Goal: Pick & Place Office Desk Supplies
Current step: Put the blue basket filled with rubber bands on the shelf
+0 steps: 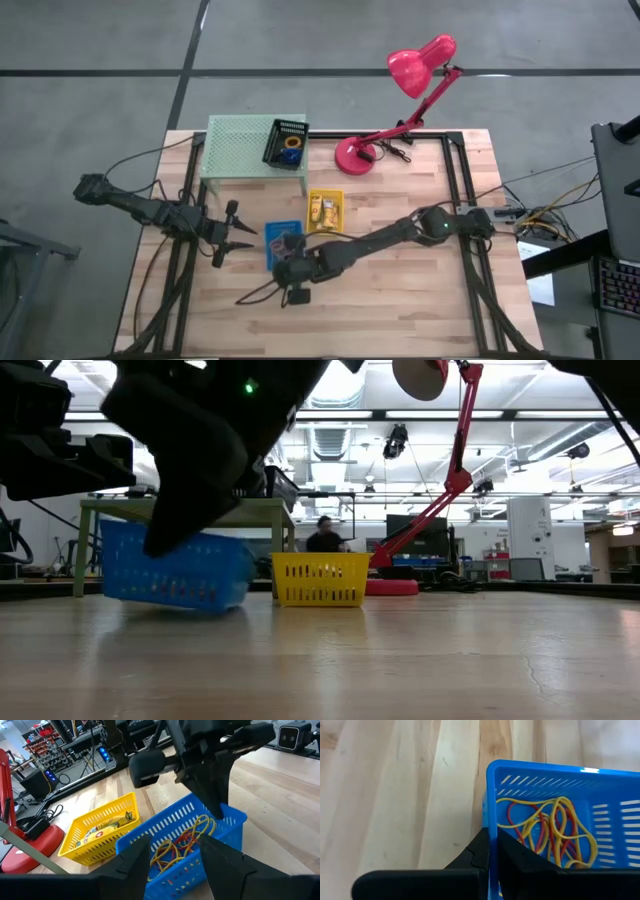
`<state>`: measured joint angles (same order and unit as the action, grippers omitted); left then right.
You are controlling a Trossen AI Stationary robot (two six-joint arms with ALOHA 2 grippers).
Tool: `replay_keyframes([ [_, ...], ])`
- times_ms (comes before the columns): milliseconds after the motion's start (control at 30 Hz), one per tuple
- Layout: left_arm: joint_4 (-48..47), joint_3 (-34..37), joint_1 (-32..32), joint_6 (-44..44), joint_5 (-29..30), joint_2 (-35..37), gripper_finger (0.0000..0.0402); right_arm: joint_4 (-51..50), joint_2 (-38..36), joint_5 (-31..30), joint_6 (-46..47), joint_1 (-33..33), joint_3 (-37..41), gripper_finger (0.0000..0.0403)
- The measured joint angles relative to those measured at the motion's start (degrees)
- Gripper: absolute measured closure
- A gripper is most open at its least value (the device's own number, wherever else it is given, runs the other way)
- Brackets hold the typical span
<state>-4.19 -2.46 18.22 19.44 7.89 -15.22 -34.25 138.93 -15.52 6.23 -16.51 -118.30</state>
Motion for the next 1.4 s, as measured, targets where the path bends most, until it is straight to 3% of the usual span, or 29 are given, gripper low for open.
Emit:
replay_keyframes([
  [767,0.0,0.0,0.0,0.0,0.01,0.0,0.0229,0.45,0.0,-0.91,-0.7,0.07,0.68,0.039],
  [933,0.0,0.0,0.0,0.0,0.01,0.0,0.0229,1.81,0.0,-0.91,4.46,0.07,0.68,0.0388],
  [1400,0.0,0.02,0.0,0.0,0.01,0.01,0.0229,4.48,-0.58,-0.95,-1.19,-0.27,0.66,0.0266],
])
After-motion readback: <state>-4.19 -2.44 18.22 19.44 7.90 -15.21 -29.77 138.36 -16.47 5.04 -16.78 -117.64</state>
